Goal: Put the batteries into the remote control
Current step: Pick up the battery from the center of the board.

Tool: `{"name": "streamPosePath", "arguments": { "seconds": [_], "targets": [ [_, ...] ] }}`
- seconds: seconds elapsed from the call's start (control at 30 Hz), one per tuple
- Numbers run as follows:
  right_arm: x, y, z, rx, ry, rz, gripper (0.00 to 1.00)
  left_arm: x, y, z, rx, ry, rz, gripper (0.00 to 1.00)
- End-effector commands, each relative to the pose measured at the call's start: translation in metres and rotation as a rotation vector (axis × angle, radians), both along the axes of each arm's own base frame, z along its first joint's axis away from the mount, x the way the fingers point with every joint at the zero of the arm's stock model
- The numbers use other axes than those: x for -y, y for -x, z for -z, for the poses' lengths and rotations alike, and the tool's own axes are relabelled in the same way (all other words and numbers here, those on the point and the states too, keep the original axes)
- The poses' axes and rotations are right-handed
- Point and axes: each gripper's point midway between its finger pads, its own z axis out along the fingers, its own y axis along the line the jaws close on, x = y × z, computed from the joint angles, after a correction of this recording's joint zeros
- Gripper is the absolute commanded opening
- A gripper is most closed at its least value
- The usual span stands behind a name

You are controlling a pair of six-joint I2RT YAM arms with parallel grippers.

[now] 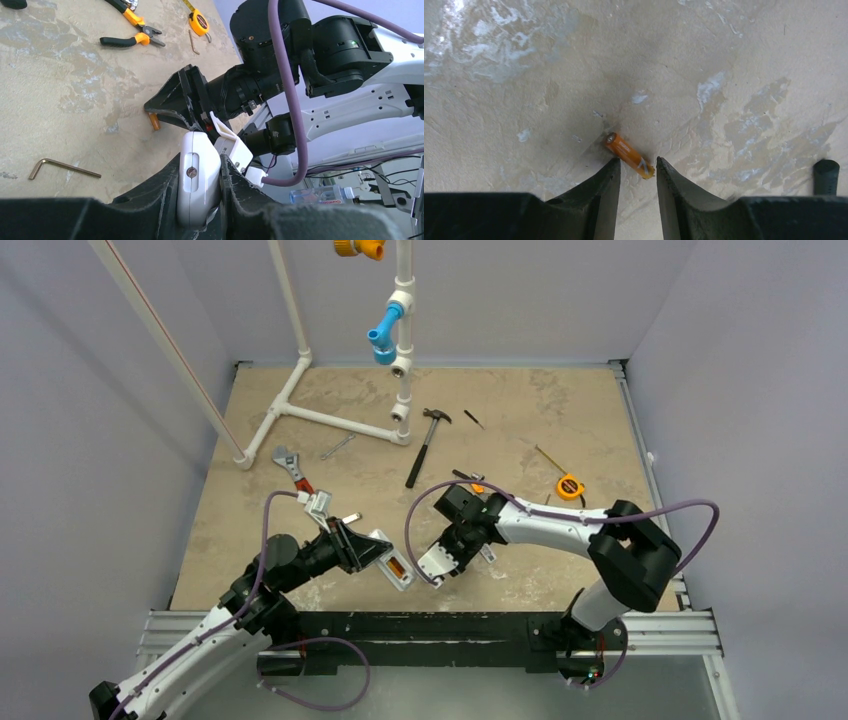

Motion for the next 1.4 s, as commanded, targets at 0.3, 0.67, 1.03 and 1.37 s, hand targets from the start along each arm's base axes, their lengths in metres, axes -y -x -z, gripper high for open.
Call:
{"name": "streamPosePath", "arguments": {
  "seconds": [0.3, 0.67, 1.03, 1.37],
  "targets": [
    [0.001, 0.011, 0.001, -0.143, 0.098, 0.019, 0.17, -0.003, 0.000, -0.014, 0.046, 0.007, -0.009, 0.00],
    [-0.008, 0.016, -0.004, -0.250, 0.067, 0.265, 0.00, -0.005, -0.001, -0.012, 0.045, -0.003, -0.017, 0.00],
    [-0.043, 0.015, -0.058, -0.295, -0.360, 0.552, 0.00, -0.006, -0.002, -0.014, 0.046, -0.007, -0.027, 0.00],
    [-0.050, -0.005, -0.149, -0.419, -0.840, 1.010, 0.00, -0.006, -0.011, -0.022, 0.038, 0.029, -0.070, 0.00]
  ]
}}
